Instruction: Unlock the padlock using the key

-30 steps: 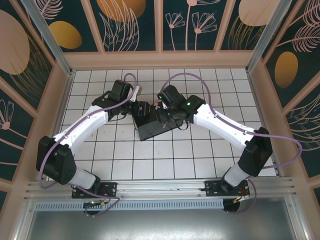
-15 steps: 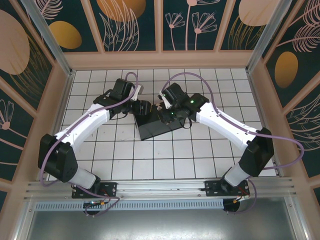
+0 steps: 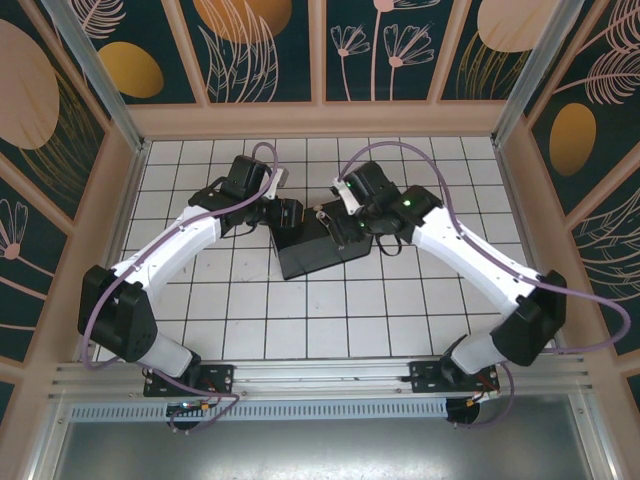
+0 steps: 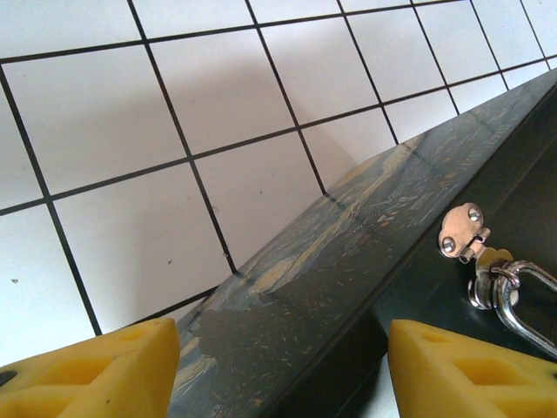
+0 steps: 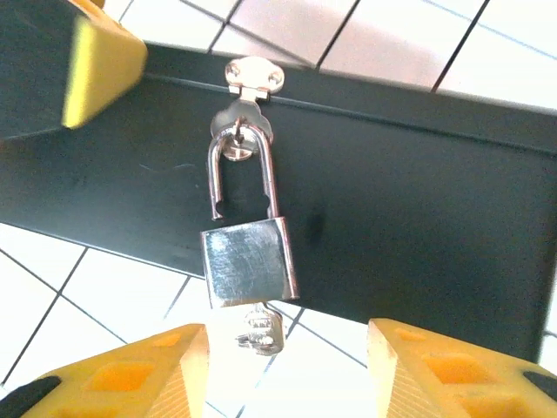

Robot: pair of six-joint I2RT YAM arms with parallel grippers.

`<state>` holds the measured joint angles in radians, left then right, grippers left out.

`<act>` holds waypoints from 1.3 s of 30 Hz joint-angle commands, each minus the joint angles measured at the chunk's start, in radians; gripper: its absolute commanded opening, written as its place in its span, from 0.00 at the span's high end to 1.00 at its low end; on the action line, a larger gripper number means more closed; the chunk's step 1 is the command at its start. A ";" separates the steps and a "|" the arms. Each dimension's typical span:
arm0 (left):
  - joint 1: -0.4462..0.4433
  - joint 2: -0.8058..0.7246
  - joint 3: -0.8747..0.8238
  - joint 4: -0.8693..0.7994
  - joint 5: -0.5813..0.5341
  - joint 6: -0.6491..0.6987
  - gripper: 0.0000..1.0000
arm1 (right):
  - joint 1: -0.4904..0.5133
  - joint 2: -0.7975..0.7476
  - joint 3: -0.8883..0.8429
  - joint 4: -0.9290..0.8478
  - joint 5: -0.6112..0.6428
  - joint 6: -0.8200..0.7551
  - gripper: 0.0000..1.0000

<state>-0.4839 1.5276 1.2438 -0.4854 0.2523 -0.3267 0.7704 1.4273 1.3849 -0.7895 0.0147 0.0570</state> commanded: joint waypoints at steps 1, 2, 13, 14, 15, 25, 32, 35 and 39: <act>0.011 0.026 0.022 -0.021 -0.038 0.003 0.36 | 0.091 -0.089 -0.084 0.174 0.111 -0.086 0.46; 0.011 0.028 0.023 -0.021 -0.038 0.004 0.36 | 0.120 -0.107 -0.113 0.218 0.127 -0.124 0.45; 0.011 0.028 0.022 -0.022 -0.036 0.010 0.36 | 0.243 -0.248 -0.635 0.802 0.413 -0.757 0.38; 0.011 0.029 0.021 -0.022 -0.035 0.011 0.36 | 0.241 -0.263 -0.674 0.877 0.427 -0.809 0.38; 0.011 0.031 0.021 -0.022 -0.035 0.011 0.36 | 0.230 -0.278 -0.703 0.926 0.417 -0.851 0.37; 0.011 0.040 0.019 -0.012 -0.035 0.015 0.36 | 0.166 -0.339 -0.637 0.918 0.280 -0.911 0.42; 0.012 0.045 0.011 -0.009 -0.032 0.023 0.36 | 0.150 -0.283 -0.605 0.897 0.216 -0.967 0.41; 0.012 0.045 0.011 -0.009 -0.032 0.027 0.37 | 0.125 -0.259 -0.602 0.898 0.174 -0.979 0.42; 0.012 0.049 0.011 -0.008 -0.028 0.031 0.36 | 0.088 -0.232 -0.581 0.884 0.128 -0.993 0.41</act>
<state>-0.4786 1.5452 1.2549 -0.4721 0.2508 -0.3172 0.8795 1.1824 0.7586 0.0925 0.1986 -0.9051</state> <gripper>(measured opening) 0.637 0.584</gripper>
